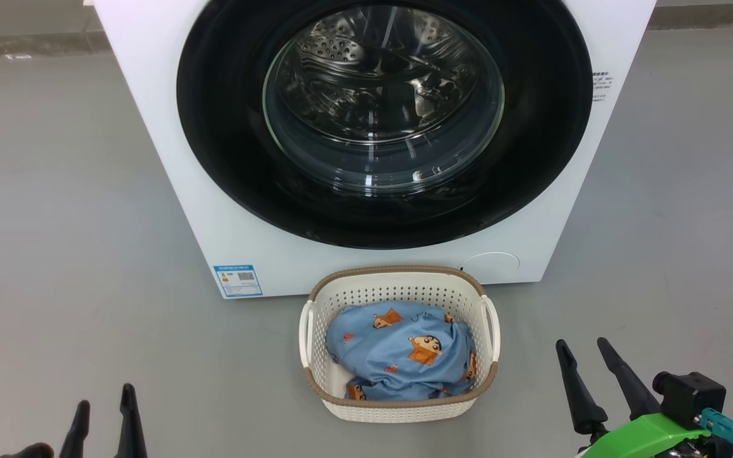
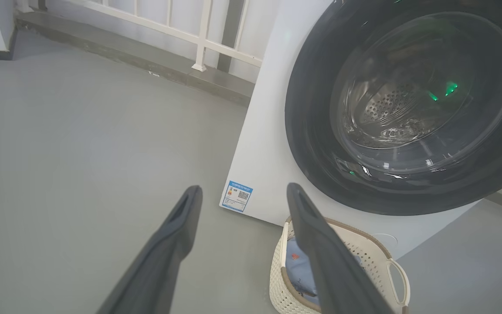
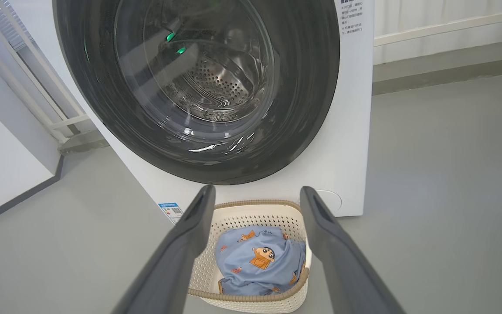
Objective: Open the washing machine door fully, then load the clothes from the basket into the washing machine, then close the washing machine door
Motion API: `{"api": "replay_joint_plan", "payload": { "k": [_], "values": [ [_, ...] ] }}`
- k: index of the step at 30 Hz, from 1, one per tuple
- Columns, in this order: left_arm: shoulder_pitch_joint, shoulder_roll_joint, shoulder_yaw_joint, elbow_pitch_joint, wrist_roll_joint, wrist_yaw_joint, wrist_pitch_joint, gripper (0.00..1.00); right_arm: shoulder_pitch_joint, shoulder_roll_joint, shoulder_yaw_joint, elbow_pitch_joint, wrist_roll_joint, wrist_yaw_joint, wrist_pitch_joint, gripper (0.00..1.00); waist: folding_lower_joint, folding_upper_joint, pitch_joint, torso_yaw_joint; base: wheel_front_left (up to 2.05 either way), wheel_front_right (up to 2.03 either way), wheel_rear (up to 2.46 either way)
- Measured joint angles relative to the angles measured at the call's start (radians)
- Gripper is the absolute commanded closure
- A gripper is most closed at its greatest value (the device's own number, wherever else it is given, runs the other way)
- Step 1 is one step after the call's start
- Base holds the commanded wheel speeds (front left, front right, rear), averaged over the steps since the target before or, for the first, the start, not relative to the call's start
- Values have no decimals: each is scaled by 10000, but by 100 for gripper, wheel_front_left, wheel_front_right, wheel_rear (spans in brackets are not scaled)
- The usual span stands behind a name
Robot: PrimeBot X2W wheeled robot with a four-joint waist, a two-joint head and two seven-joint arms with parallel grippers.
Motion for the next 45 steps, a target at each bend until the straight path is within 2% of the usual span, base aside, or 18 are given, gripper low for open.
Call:
{"api": "replay_joint_plan", "payload": {
  "k": [25,45],
  "values": [
    [252,176,119,-420,3189,-46,-744,0,25,121,-286,-585,-3434,0,-755,0,0,0,87,-132,0,0,0],
    [332,182,157,-320,3225,-56,-786,0,218,132,-681,-663,-3614,0,-755,0,0,0,155,-253,0,0,0]
  ]
}}
